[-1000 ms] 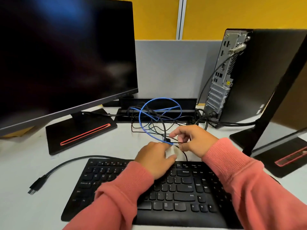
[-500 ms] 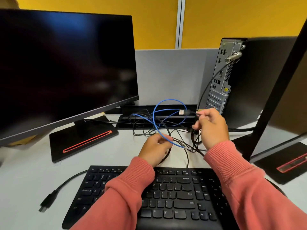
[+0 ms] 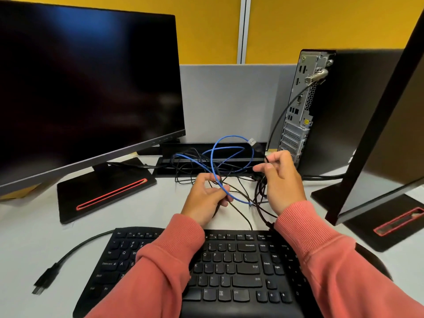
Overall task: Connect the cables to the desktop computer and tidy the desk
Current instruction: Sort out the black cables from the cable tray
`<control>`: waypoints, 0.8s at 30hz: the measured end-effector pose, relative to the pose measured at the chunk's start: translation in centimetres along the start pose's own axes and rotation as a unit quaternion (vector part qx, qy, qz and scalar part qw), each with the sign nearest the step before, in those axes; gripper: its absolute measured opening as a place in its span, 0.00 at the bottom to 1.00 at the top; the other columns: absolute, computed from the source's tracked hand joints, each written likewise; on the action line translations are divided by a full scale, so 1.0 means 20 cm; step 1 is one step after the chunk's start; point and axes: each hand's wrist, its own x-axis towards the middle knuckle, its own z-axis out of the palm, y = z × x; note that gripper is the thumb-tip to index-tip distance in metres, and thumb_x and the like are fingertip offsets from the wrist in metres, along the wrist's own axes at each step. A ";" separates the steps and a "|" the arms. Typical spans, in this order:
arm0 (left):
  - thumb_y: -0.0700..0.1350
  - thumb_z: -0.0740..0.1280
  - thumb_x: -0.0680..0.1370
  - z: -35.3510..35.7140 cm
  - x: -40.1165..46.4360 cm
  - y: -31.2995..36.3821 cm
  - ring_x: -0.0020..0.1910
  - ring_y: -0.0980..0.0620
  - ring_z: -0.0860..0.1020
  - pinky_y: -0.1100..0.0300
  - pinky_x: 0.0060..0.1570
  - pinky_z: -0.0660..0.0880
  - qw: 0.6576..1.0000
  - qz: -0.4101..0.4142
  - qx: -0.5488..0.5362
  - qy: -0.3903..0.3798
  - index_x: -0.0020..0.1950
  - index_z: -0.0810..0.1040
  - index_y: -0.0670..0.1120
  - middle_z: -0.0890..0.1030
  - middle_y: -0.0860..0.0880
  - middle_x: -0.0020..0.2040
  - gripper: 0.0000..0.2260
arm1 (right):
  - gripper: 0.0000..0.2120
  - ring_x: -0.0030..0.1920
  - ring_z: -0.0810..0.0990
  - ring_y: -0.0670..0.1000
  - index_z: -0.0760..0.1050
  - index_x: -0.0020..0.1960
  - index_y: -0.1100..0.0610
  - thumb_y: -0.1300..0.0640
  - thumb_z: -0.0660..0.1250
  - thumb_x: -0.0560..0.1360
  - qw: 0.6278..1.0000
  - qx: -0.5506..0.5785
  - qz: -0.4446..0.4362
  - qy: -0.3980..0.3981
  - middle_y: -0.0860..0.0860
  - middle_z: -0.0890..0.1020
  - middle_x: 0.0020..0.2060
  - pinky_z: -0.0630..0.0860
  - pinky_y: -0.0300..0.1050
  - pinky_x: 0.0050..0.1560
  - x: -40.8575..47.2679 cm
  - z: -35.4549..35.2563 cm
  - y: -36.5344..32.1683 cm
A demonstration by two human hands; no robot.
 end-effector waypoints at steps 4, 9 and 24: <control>0.41 0.71 0.80 -0.04 -0.01 -0.03 0.26 0.55 0.75 0.64 0.33 0.73 1.000 -0.002 0.029 0.003 0.62 0.73 0.47 0.83 0.45 0.31 0.13 | 0.09 0.52 0.74 0.53 0.73 0.47 0.48 0.62 0.62 0.80 0.993 -0.095 -0.071 0.026 0.47 0.77 0.49 0.72 0.49 0.54 0.00 0.01 0.01; 0.34 0.70 0.78 -0.08 -0.01 -0.05 0.29 0.52 0.78 0.60 0.37 0.77 1.000 -0.006 0.022 0.002 0.59 0.80 0.42 0.83 0.42 0.33 0.11 | 0.08 0.34 0.72 0.42 0.72 0.43 0.55 0.67 0.62 0.77 0.996 -0.058 -0.063 0.011 0.50 0.77 0.38 0.71 0.36 0.38 -0.01 -0.03 -0.03; 0.34 0.69 0.79 -0.13 -0.03 -0.01 0.46 0.50 0.84 0.57 0.51 0.76 0.985 0.069 -0.102 0.122 0.69 0.73 0.52 0.87 0.44 0.44 0.22 | 0.11 0.45 0.81 0.45 0.81 0.49 0.54 0.68 0.66 0.75 0.960 -0.052 -0.262 -0.085 0.45 0.82 0.43 0.75 0.38 0.46 -0.11 0.06 -0.19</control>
